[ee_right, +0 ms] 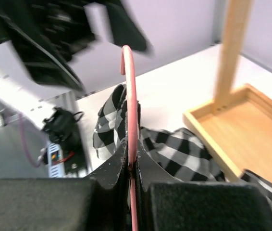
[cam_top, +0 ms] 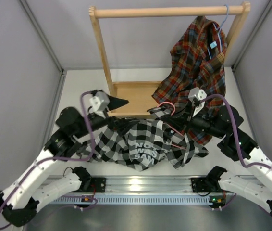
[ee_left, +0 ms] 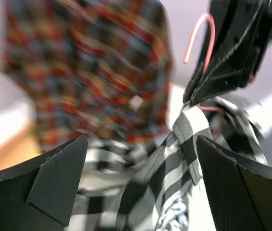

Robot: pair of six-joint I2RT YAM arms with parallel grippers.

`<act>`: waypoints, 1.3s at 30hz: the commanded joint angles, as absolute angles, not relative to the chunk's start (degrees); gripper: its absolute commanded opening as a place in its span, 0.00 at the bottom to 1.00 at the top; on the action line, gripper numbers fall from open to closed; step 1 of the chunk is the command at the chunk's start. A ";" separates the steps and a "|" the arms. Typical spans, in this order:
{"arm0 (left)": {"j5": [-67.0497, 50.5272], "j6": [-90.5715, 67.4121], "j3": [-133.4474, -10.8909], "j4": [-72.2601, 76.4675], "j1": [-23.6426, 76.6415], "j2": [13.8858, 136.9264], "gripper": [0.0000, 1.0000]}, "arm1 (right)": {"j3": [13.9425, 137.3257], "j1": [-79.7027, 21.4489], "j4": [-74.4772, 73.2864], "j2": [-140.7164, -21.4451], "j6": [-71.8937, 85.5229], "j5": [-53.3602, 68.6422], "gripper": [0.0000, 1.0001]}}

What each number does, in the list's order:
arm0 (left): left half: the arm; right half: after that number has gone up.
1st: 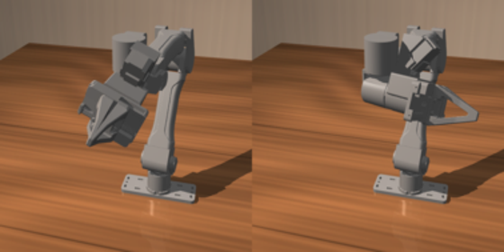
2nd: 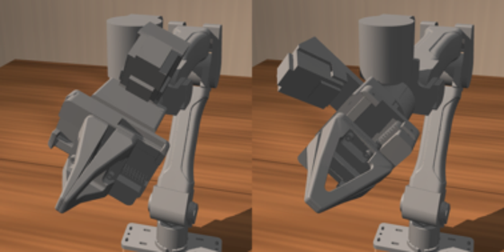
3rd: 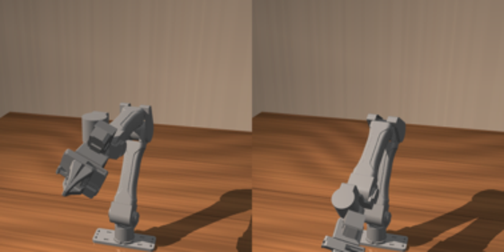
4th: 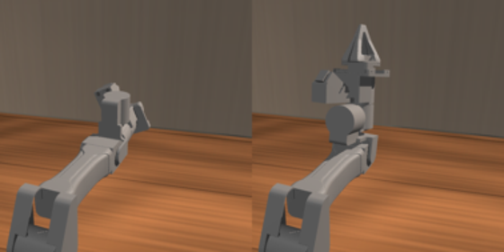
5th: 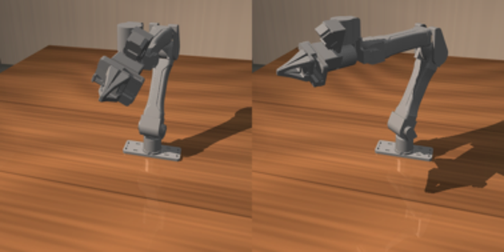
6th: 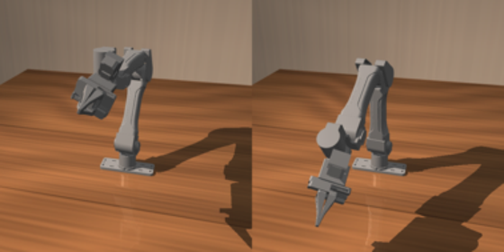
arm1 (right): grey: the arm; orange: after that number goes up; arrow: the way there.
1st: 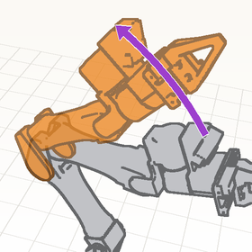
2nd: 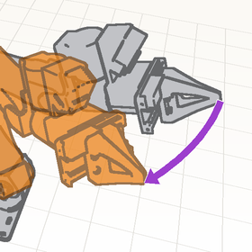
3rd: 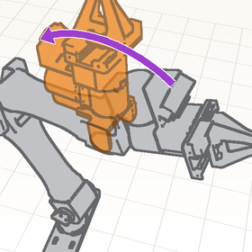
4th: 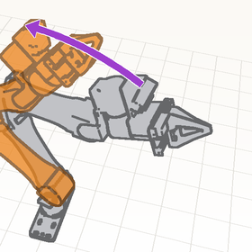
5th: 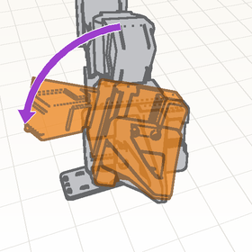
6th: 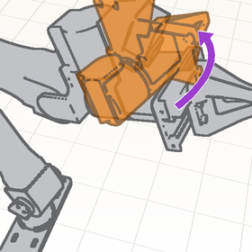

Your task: Place the shirt on the hanger

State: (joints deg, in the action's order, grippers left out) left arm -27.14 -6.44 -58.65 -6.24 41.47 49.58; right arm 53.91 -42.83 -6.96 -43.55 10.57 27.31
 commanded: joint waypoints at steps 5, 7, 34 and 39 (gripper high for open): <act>-2.04 -9.31 -45.37 -0.53 41.31 31.93 0.98 | 63.27 -42.36 -13.26 -42.01 7.22 14.42 0.00; 1.56 -10.71 -41.34 -0.53 41.31 30.24 0.98 | 66.17 -42.36 -15.55 -42.10 6.51 12.84 0.00; 34.55 -23.72 -42.18 -5.27 39.21 47.72 0.00 | 67.24 -42.36 -18.28 -34.72 7.47 8.35 0.00; 29.54 -28.29 -43.94 -8.52 34.81 51.24 0.00 | 66.19 -42.36 -18.37 -33.31 7.38 5.89 0.00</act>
